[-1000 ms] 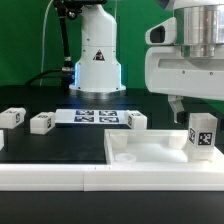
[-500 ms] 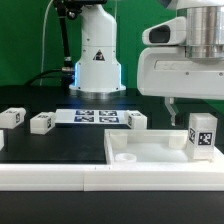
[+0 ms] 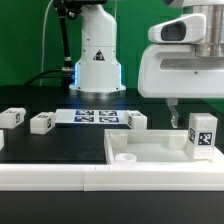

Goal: Assemble one leg

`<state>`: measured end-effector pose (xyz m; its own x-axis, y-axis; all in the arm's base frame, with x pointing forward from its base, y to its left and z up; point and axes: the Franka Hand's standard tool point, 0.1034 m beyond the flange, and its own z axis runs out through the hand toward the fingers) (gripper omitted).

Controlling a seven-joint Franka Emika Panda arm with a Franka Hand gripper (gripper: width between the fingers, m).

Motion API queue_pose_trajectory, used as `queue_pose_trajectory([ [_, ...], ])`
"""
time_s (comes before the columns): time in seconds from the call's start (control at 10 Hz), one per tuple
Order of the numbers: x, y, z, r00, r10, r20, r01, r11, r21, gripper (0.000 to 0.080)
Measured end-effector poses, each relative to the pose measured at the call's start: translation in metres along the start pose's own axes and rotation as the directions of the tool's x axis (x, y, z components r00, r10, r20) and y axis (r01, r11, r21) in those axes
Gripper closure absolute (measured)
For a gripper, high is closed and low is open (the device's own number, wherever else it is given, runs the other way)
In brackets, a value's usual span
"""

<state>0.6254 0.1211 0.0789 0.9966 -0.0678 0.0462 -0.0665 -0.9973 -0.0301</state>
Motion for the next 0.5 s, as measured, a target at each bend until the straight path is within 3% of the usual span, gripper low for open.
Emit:
queue_pose_trajectory([
  [0.1,0.0,0.0,0.0,1.0,-0.023,0.0,0.023,1.0,0.0,0.0151],
  [0.3,0.0,0.0,0.0,1.0,-0.019,0.0,0.019,1.0,0.0,0.0429],
  [0.4,0.0,0.0,0.0,1.0,-0.019,0.0,0.019,1.0,0.0,0.0429],
  [0.5,0.0,0.0003,0.0001,1.0,-0.018,0.0,0.018,1.0,0.0,0.051],
])
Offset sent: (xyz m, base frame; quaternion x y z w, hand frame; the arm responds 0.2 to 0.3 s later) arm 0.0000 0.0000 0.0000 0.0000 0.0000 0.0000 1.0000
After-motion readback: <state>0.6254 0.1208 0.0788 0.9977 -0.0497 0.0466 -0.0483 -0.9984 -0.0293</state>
